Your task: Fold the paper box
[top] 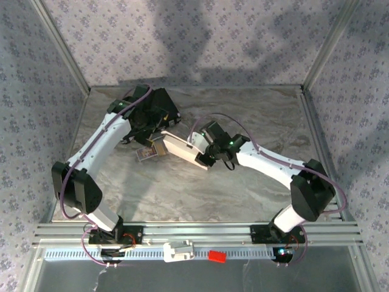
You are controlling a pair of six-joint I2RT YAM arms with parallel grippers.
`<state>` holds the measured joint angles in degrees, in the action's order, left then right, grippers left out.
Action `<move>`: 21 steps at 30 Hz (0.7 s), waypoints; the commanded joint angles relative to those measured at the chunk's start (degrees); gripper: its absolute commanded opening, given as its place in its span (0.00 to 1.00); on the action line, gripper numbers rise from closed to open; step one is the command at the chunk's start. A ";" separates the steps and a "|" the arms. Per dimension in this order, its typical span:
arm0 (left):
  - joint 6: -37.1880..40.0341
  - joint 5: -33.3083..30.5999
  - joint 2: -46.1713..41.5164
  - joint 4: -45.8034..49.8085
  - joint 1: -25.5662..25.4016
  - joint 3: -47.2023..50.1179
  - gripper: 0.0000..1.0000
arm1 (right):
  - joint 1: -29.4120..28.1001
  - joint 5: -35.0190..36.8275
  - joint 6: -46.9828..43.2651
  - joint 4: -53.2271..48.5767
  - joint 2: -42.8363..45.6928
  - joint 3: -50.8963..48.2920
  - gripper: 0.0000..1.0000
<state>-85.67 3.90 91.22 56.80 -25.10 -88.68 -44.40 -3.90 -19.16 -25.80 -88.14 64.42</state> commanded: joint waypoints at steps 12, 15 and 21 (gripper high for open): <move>-17.94 1.27 6.60 1.96 -4.76 1.69 0.99 | -0.33 -0.62 -4.67 -1.72 1.98 -2.83 0.34; -19.51 0.67 6.89 -0.46 -5.36 2.85 0.89 | -0.41 -0.59 -4.55 -1.45 2.04 -3.26 0.33; -23.27 1.83 6.04 -6.00 -6.22 8.71 0.71 | -0.33 -0.35 -4.28 -0.75 2.02 -3.61 0.33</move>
<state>-99.00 5.10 97.95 52.51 -30.94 -82.13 -44.40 -3.90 -22.81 -24.58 -86.63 62.43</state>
